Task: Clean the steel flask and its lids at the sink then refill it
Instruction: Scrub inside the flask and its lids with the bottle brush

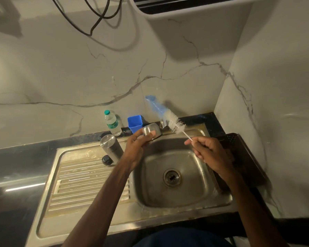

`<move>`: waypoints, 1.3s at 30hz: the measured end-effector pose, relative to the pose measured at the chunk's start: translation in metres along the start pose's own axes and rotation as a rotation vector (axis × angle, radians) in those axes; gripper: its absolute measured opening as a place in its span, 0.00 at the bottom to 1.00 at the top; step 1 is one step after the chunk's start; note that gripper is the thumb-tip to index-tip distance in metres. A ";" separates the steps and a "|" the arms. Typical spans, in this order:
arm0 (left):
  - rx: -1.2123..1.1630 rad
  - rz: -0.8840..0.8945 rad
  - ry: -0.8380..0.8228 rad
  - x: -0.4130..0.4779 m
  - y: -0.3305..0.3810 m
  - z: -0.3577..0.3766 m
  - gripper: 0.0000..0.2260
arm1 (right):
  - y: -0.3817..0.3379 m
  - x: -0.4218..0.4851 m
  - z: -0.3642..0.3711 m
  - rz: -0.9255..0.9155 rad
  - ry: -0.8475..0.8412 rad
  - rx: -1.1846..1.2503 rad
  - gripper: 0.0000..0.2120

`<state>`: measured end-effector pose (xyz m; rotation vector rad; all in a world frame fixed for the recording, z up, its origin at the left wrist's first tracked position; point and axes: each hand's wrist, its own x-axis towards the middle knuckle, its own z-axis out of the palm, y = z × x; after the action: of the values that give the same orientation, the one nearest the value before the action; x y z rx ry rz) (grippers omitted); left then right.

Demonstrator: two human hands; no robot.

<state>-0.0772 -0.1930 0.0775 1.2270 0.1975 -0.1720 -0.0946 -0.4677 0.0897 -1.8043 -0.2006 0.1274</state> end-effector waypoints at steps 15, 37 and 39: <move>-0.300 -0.042 0.022 -0.016 -0.005 0.016 0.20 | 0.003 -0.012 0.014 0.114 -0.105 0.078 0.14; -0.529 -0.134 0.032 -0.013 -0.002 0.024 0.20 | 0.000 -0.020 0.024 0.134 -0.046 0.135 0.13; -0.556 -0.155 0.021 -0.013 -0.002 0.024 0.21 | -0.001 -0.020 0.025 0.136 -0.043 0.134 0.13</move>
<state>-0.0885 -0.2161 0.0871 0.6608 0.3335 -0.2210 -0.1186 -0.4479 0.0839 -1.6818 -0.0971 0.2702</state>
